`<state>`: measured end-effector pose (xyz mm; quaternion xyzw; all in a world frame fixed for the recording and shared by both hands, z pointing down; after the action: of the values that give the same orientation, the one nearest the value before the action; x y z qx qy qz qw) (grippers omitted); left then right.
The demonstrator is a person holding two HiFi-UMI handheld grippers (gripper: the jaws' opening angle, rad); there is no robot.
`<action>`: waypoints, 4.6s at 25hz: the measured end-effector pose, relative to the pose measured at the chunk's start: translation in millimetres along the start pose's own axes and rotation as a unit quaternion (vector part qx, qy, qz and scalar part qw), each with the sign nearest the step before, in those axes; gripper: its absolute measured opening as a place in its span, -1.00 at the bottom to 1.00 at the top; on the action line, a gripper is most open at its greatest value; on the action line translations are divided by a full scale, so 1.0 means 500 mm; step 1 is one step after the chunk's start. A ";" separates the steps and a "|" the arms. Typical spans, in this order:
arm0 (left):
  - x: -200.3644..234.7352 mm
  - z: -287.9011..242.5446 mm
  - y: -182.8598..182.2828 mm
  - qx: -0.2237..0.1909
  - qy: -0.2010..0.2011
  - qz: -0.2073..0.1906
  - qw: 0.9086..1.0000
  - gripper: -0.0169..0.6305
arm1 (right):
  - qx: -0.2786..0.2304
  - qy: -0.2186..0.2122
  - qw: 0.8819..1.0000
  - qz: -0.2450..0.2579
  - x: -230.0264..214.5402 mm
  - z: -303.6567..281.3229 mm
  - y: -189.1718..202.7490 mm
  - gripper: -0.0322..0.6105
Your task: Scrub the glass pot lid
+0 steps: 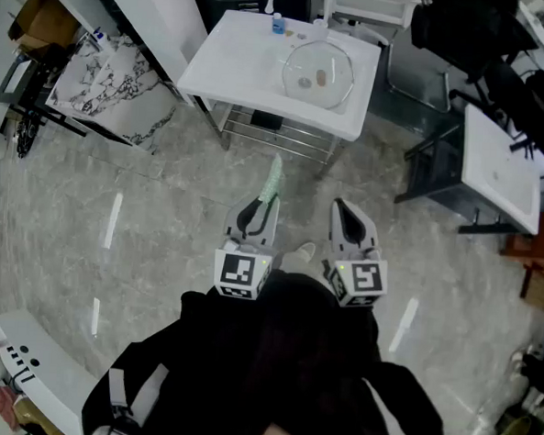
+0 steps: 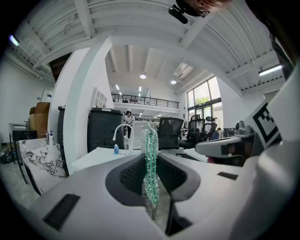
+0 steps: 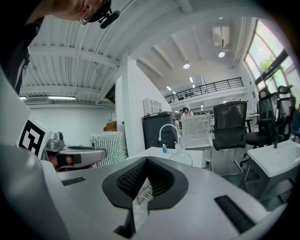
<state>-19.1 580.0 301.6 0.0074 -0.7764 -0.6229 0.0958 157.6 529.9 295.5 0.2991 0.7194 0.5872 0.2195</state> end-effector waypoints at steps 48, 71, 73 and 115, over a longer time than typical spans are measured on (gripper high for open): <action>0.218 -0.641 -0.145 0.003 0.026 -0.015 1.000 -0.75 | -0.004 -0.015 1.000 -0.019 -0.345 -0.565 -0.087 -0.89; 0.410 -0.912 -0.147 0.069 0.117 0.017 0.991 -0.75 | 0.062 0.068 0.996 -0.013 -0.388 -0.836 -0.097 -0.89; 0.413 -0.925 -0.137 0.080 0.111 0.016 0.990 -0.75 | 0.066 0.068 0.995 -0.022 -0.396 -0.843 -0.084 -0.89; 0.536 -1.214 0.121 0.278 0.024 0.003 0.960 -0.75 | 0.132 0.073 0.986 -0.072 -0.470 -0.988 0.053 -0.89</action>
<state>-179.6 -27.9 522.6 0.0464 -0.9162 -0.3822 0.1107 3.0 19.1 418.9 0.2292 0.8246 0.4896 0.1667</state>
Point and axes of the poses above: the fingertips, and each gripper's own axes: z backward along the fingers, x to its left, y out of its underside, the point moved 6 cm from there along z, backward along the fingers, and after that the axes turned 7 degrees about z, right-handed, at the moved point
